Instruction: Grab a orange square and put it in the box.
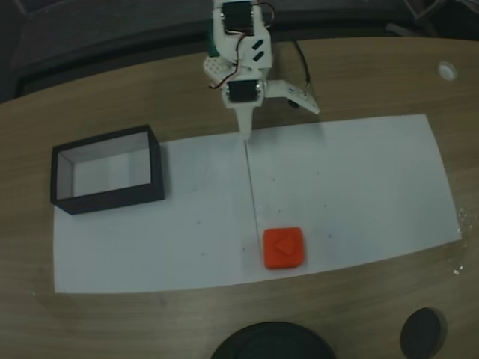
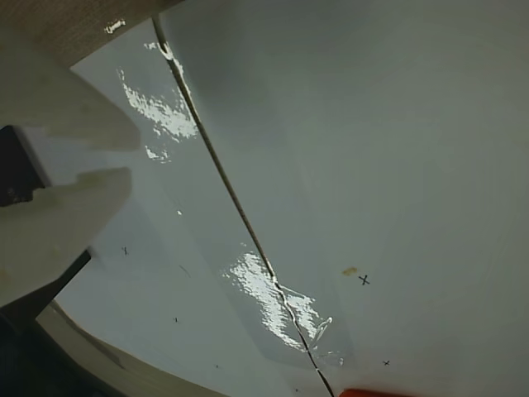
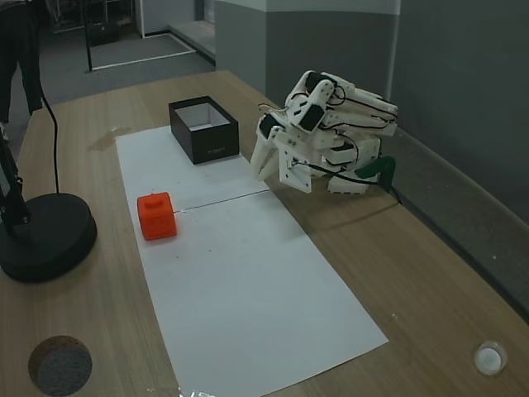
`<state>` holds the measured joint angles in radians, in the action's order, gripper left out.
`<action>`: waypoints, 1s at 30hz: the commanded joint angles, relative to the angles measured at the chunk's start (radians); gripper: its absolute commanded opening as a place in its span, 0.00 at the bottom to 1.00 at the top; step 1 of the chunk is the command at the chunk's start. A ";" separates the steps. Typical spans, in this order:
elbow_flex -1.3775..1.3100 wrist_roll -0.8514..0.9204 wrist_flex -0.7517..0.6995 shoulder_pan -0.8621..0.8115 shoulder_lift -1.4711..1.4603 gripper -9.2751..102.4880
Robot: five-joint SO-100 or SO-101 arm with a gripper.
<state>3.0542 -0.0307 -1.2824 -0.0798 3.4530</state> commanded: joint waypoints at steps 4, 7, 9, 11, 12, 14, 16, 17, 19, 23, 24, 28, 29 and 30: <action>-0.054 -0.008 -0.012 -0.008 0.023 0.08; -0.054 -0.008 -0.012 -0.008 0.023 0.08; -0.054 -0.008 -0.012 -0.008 0.023 0.08; -0.054 -0.008 -0.012 -0.008 0.023 0.08; -0.054 -0.008 -0.012 -0.008 0.023 0.08; -0.054 -0.003 -0.012 -0.002 0.023 0.08; -0.054 -0.002 -0.012 0.000 0.023 0.08; -0.054 -0.002 -0.012 0.000 0.023 0.08; -0.054 -0.002 -0.009 0.000 0.023 0.08; -0.071 0.002 0.127 -0.017 0.025 0.12; -0.091 0.003 0.150 -0.020 0.025 0.14; -0.207 0.087 0.218 0.017 0.021 0.29; -0.241 0.092 0.245 0.038 0.020 0.31; -0.270 0.086 0.275 0.057 0.020 0.33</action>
<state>2.9146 0.0476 -1.0784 -0.0568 3.4530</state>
